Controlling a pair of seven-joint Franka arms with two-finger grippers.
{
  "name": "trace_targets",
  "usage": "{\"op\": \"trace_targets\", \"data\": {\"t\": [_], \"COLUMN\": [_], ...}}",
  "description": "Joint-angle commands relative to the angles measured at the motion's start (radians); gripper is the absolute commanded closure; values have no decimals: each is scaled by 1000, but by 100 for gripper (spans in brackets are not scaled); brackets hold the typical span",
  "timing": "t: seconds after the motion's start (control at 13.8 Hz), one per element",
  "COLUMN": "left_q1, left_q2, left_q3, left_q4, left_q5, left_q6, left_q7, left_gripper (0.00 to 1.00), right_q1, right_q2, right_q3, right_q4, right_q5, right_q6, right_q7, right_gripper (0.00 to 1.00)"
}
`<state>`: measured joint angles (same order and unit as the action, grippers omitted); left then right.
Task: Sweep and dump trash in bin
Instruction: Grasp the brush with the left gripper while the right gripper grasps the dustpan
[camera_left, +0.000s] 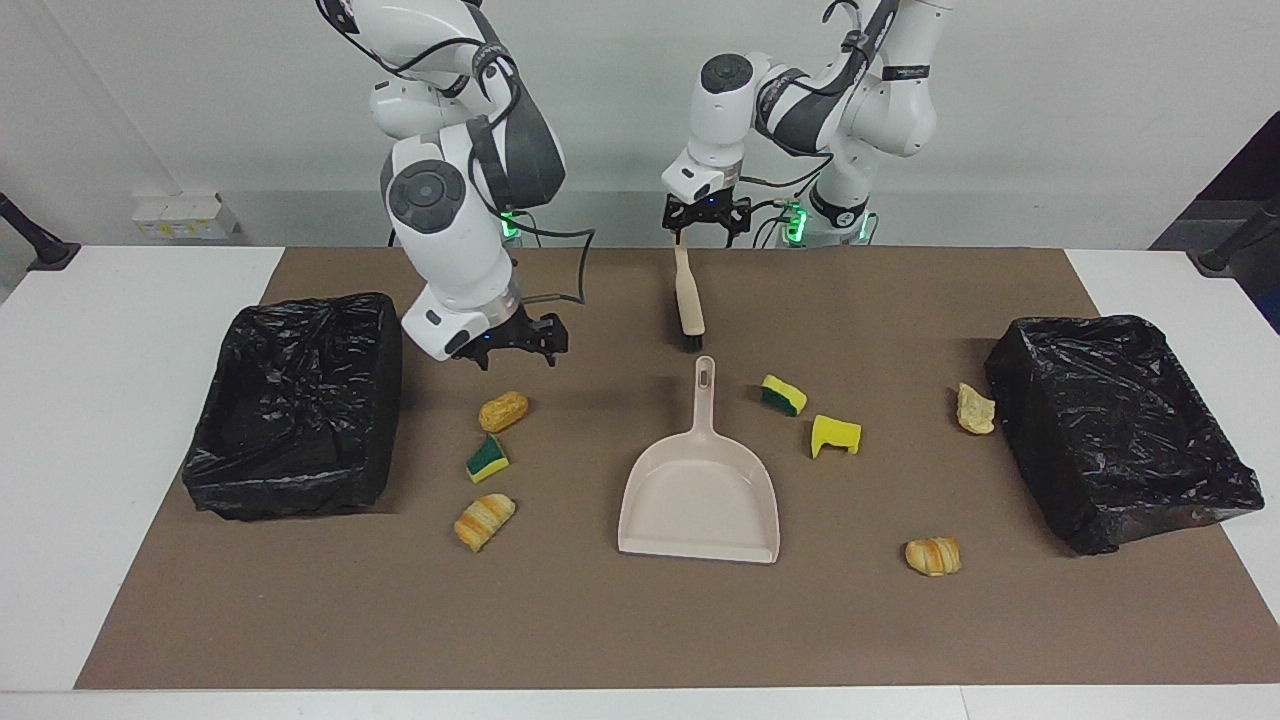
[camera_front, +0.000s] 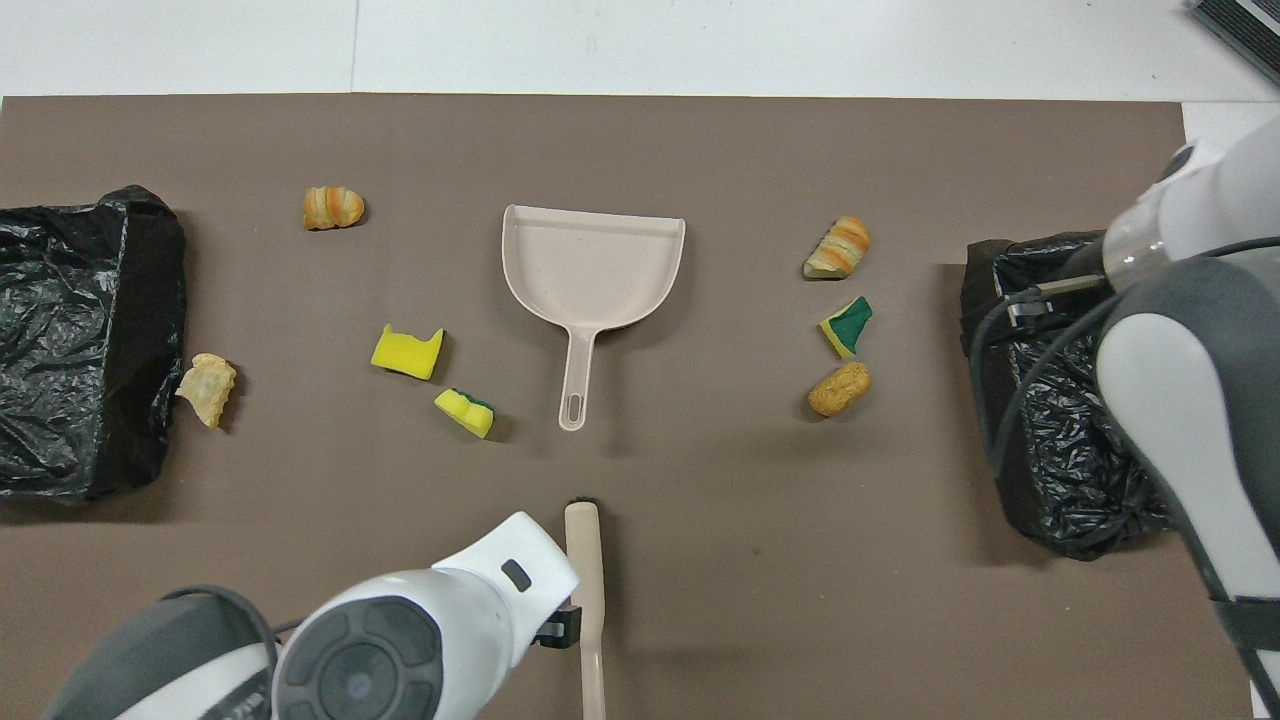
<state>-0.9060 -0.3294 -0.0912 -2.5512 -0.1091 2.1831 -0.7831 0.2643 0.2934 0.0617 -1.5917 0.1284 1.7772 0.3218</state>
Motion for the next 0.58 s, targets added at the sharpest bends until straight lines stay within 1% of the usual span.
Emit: {"op": "trace_targets", "data": {"t": [0.0, 0.07, 0.14, 0.22, 0.29, 0.36, 0.43, 0.51], "left_q1": [-63, -73, -73, -73, -73, -73, -73, -73], "left_q2": [33, 74, 87, 87, 87, 87, 87, 89], "left_q3": [18, 18, 18, 18, 18, 18, 19, 19], "left_q4": [-26, -26, -26, -26, -26, -26, -21, -18], "left_q5": [-9, -9, -9, -9, -9, -9, -9, -9], "left_q6": [97, 134, 147, 139, 133, 132, 124, 119], "left_q7": [-51, -71, -74, -73, -67, -71, -73, -70], "left_gripper": [0, 0, 0, 6, 10, 22, 39, 41], "right_q1": [53, 91, 130, 162, 189, 225, 263, 300], "right_q2": [49, 59, 76, 93, 102, 124, 147, 167], "right_q3": [4, 4, 3, 3, 3, 1, -2, -3], "right_q4": [39, 39, 39, 42, 41, 42, 45, 47], "right_q5": [81, 124, 129, 128, 123, 120, 117, 100], "right_q6": [85, 132, 151, 175, 206, 226, 261, 292], "right_q7": [127, 175, 213, 264, 310, 356, 403, 440], "right_gripper": [0, 0, 0, 0, 0, 0, 0, 0]}}
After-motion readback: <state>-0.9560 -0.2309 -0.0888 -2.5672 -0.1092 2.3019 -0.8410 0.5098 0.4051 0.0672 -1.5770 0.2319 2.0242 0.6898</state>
